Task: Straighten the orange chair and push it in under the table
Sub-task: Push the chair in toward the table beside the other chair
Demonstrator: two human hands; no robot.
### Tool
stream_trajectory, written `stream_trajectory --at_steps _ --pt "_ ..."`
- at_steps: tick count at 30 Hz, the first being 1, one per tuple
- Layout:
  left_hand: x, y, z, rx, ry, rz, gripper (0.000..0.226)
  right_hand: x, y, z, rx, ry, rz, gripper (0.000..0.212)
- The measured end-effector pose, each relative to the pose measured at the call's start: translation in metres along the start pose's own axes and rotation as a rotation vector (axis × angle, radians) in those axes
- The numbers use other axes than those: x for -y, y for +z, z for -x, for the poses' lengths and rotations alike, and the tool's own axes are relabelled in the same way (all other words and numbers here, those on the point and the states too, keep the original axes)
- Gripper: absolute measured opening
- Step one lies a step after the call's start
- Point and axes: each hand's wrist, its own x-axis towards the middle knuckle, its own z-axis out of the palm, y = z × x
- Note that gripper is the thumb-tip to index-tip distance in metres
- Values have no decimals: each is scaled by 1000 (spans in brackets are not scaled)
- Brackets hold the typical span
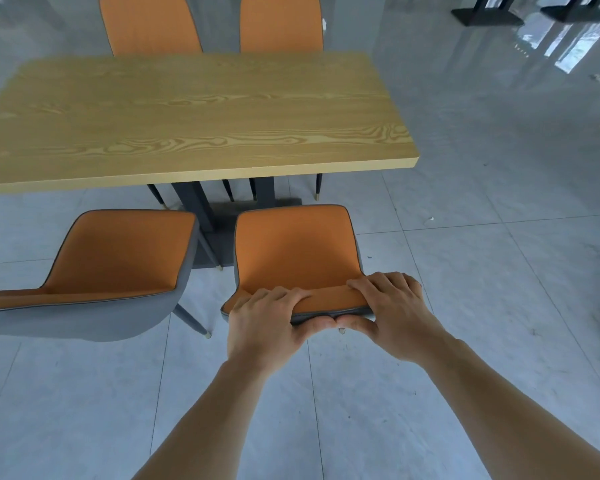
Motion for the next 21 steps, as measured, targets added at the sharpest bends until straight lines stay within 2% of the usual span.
stream_trajectory --at_steps 9,18,21 --pt "1 5 2 -31 5 54 83 -2 4 4 -38 -2 -28 90" --pt "1 6 4 30 -9 32 93 -1 2 4 -17 19 -21 94" --pt "0 10 6 6 -37 29 91 -3 4 4 -35 10 -57 94"
